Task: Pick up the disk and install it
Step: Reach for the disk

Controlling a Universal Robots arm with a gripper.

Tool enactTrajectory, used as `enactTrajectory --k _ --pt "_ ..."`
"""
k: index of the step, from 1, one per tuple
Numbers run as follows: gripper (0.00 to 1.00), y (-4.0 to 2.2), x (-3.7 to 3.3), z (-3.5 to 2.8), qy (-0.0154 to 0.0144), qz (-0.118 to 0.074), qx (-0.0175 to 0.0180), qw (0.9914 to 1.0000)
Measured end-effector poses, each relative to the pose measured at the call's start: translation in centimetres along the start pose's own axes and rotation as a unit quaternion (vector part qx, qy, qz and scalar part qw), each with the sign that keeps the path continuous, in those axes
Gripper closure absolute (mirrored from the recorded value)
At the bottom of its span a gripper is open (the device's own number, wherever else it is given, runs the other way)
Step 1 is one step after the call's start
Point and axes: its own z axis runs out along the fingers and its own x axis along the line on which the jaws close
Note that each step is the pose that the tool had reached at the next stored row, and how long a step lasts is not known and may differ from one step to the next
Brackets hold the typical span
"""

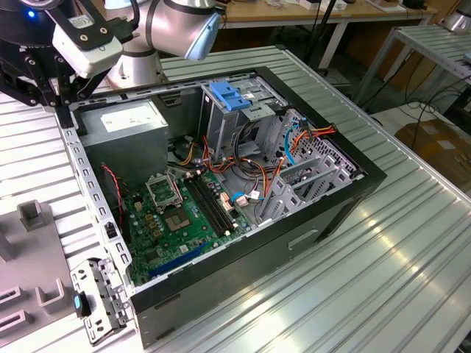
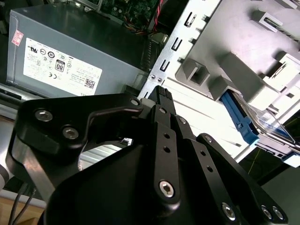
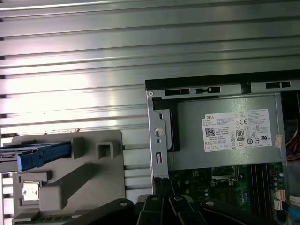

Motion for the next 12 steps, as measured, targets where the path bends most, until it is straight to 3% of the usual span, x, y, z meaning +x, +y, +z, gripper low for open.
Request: enactTrajectory --k 12 --pt "0.89 -0.06 0.69 0.07 0.0014 0.0 0.0001 1.0"
